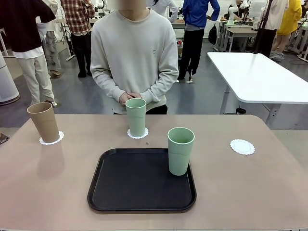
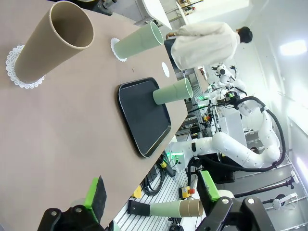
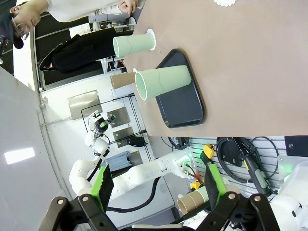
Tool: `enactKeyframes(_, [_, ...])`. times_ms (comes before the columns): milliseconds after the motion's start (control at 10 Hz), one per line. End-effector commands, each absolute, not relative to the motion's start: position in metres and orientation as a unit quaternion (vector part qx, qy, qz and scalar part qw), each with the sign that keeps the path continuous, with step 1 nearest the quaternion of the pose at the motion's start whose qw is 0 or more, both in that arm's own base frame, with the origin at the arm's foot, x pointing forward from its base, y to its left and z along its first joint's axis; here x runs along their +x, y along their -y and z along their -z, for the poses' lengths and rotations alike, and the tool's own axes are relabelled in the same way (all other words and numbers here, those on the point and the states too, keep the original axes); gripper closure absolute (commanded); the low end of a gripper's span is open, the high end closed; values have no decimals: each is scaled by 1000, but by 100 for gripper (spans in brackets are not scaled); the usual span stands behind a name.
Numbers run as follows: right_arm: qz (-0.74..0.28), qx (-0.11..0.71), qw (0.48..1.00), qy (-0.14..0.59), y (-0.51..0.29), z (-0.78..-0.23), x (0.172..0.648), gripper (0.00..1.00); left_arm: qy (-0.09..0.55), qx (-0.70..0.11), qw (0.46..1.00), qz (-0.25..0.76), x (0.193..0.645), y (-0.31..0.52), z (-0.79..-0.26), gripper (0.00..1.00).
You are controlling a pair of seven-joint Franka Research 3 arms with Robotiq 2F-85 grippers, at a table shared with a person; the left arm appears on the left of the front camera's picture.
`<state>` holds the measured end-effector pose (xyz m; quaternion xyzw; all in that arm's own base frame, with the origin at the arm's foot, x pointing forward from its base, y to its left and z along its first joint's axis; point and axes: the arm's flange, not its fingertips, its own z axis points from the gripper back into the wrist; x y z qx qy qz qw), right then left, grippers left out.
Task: Place coasters on the table and set cups on them.
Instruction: Take one Reusable plastic cup from the Flat Tray and place it on a coaster set by the human.
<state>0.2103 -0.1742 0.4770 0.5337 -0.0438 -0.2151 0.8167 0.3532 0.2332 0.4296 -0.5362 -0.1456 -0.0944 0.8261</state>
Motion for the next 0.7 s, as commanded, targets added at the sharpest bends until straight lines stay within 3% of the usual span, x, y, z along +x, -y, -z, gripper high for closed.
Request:
enactKeyframes(0, [210,539,815,46,174,-477,210,0,147,-543,822,89,353,-233,-431,0])
enactKeyframes(200, [215,534,817,44,174,-477,210,0,147,-543,822,89,353,-233,-431,0])
enactKeyframes(600, [41,381,916,117,131,-509,322,0,147,-543,822,89,353,-233,-431,0])
